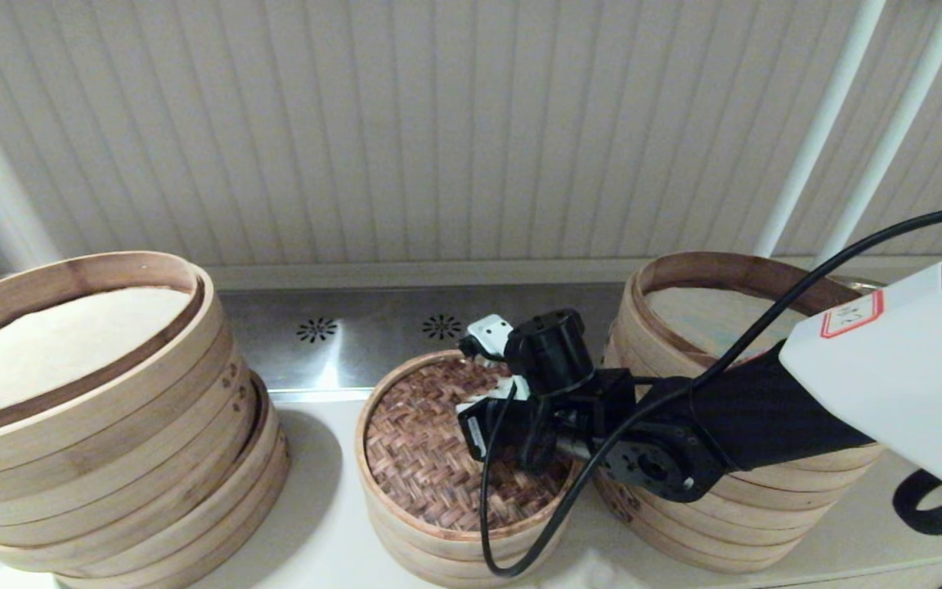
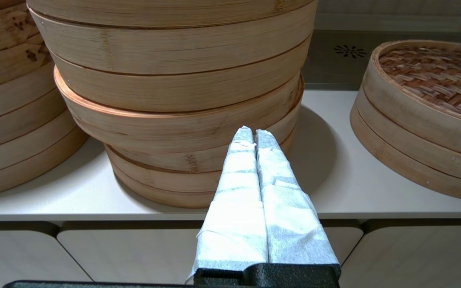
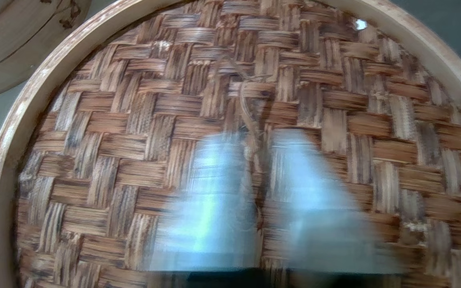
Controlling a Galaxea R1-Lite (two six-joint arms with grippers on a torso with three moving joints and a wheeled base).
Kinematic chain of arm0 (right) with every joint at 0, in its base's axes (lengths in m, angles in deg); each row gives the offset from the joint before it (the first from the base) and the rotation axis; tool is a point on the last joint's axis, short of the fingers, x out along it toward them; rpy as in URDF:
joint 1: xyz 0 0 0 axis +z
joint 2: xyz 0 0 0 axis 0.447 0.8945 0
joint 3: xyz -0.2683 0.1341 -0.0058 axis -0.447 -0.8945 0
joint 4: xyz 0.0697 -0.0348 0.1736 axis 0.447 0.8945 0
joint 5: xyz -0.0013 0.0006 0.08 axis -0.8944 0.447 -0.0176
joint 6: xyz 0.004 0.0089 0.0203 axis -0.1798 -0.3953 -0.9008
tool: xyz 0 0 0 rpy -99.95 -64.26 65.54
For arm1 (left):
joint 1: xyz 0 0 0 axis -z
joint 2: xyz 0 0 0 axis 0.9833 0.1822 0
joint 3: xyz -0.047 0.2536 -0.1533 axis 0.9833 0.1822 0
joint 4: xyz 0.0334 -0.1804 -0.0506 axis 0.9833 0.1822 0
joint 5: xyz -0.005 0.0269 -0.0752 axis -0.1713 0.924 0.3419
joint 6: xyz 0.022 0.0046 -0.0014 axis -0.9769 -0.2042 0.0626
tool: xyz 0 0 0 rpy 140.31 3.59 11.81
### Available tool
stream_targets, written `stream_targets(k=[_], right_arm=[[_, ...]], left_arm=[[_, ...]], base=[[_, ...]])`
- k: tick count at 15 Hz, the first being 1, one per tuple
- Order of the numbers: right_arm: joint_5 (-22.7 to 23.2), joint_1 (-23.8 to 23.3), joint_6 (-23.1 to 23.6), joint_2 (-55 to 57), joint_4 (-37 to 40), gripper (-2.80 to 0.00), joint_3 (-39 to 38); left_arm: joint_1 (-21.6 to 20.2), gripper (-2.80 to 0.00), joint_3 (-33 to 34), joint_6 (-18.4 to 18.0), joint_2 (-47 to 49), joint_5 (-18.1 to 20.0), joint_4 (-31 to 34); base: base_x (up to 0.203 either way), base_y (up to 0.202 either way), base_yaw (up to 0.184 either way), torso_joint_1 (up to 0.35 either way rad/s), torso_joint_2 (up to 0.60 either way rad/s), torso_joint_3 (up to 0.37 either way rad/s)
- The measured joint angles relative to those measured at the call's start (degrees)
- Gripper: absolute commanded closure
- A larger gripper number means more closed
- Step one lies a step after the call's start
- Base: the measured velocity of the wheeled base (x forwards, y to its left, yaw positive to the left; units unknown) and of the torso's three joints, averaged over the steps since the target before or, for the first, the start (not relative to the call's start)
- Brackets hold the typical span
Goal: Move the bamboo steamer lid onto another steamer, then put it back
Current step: Pick up the steamer, then put the steamer
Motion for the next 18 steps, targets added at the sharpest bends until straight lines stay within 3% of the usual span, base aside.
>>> stream_targets(k=[18], right_arm=[[-1.20,2.20,-0.05,-6.22,-2.66,0.00,-1.16]], left_arm=[[0.01,0.00,0.00,0.00,0.00,0.02,0.00]], base=[[0.000,0.000,0.000,0.000,0.00,0.000]])
